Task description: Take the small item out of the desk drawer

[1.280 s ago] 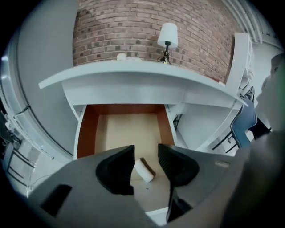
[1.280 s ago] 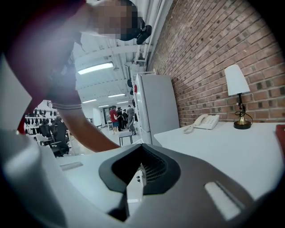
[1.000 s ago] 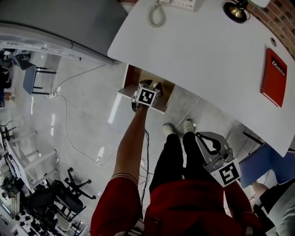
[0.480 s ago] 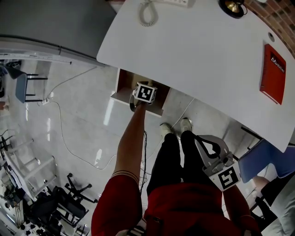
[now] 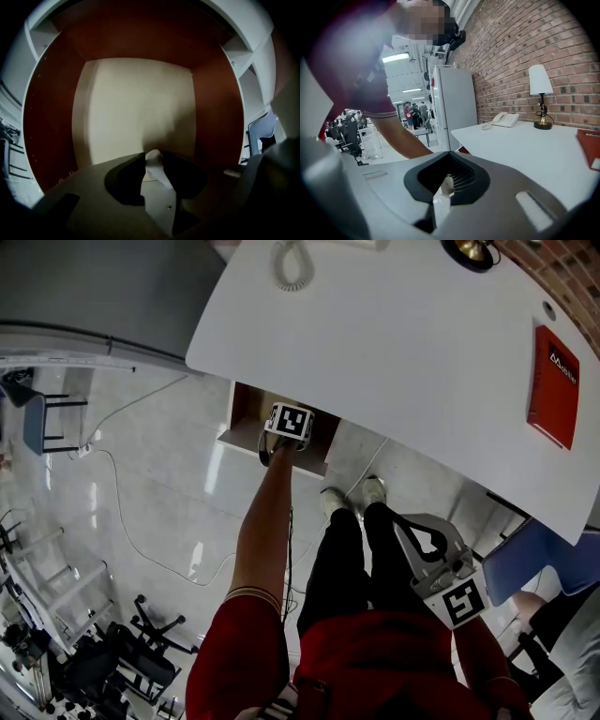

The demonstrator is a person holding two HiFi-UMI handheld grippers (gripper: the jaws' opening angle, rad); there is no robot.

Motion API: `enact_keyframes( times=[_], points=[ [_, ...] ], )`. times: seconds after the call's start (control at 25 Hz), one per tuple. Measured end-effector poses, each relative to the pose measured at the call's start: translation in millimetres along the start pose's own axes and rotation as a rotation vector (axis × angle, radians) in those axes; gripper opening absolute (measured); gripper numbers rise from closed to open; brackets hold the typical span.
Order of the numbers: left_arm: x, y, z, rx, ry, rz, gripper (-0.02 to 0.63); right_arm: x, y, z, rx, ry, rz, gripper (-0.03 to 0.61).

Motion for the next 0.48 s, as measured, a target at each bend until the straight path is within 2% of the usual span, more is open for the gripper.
enact_keyframes(
  times=[0.2, 0.48],
  points=[
    [0.6, -2.5, -1.2, -0.018, -0.015, 0.015, 0.11, 2.5, -0.2, -1.0, -0.006, 0.005, 0.002, 0.012],
    [1.8, -1.8, 13.4, 0.06, 0.024, -0.021, 0.095, 1.9, 0.2, -2.8, -0.005, 0.018, 0.0, 0.012]
  ],
)
Point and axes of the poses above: the fingertips, and each gripper's own axes: z backward along the fingers, x to its right, y out of its top, the point moved 7 cm from there along z, backward along the fingers, and after that the axes turned 2 degrees about -z, right-handed, at the moved point
